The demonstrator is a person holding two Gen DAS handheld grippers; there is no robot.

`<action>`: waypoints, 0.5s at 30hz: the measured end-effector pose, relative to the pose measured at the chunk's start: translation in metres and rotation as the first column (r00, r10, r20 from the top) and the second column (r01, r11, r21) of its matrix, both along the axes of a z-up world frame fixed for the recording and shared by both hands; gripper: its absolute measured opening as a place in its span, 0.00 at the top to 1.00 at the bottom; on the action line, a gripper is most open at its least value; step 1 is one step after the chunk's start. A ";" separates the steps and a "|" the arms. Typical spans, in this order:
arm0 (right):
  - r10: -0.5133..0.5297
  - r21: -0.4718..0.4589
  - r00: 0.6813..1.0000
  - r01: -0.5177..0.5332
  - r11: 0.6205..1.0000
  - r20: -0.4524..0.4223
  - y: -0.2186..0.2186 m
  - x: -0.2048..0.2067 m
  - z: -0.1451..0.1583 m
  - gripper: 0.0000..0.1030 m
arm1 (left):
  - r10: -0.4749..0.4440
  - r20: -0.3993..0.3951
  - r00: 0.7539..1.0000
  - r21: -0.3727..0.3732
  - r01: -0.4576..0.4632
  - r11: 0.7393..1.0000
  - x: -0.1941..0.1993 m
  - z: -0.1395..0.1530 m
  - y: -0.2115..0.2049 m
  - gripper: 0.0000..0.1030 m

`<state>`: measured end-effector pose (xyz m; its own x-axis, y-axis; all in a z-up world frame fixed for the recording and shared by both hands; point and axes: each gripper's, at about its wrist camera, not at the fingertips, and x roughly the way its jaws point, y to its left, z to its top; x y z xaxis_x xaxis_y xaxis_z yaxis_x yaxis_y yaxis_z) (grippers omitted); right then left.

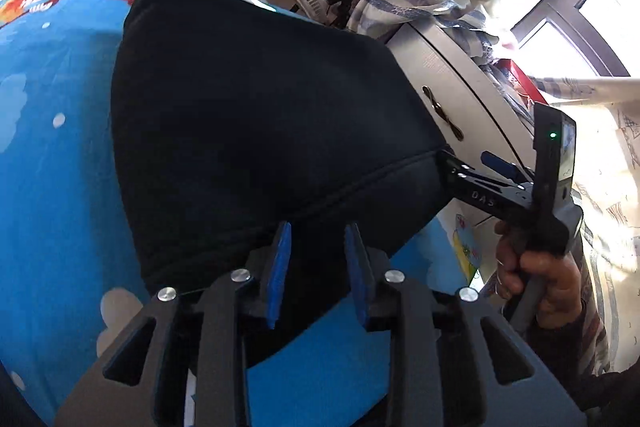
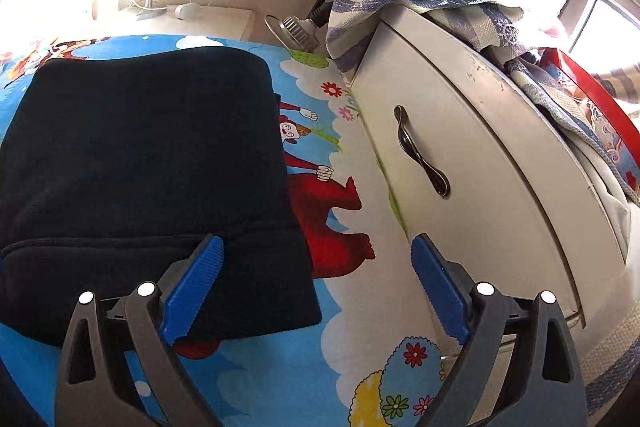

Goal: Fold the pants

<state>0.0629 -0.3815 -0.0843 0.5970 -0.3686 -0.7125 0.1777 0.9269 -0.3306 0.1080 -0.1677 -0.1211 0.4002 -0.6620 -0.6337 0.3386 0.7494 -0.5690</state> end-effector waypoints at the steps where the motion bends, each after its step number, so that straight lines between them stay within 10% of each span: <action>1: -0.004 -0.011 1.000 0.004 1.000 0.001 0.002 -0.001 0.000 0.14 | 0.027 0.002 1.000 -0.039 -0.027 0.999 -0.002 -0.002 0.005 0.76; 9: -0.025 0.007 1.000 0.025 1.000 -0.002 0.000 -0.001 -0.001 0.13 | 0.092 0.130 0.987 0.090 -0.104 0.991 0.046 0.051 0.027 0.65; 15: -0.034 0.056 0.999 0.035 0.998 -0.017 -0.006 0.000 -0.002 0.13 | 0.137 0.008 0.991 0.152 -0.137 0.979 0.171 0.027 0.033 0.70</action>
<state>0.0627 -0.3870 -0.0859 0.5729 -0.3478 -0.7422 0.2051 0.9375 -0.2810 0.2794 -0.1349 -0.0942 0.4785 -0.4974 -0.7236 0.2256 0.8661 -0.4461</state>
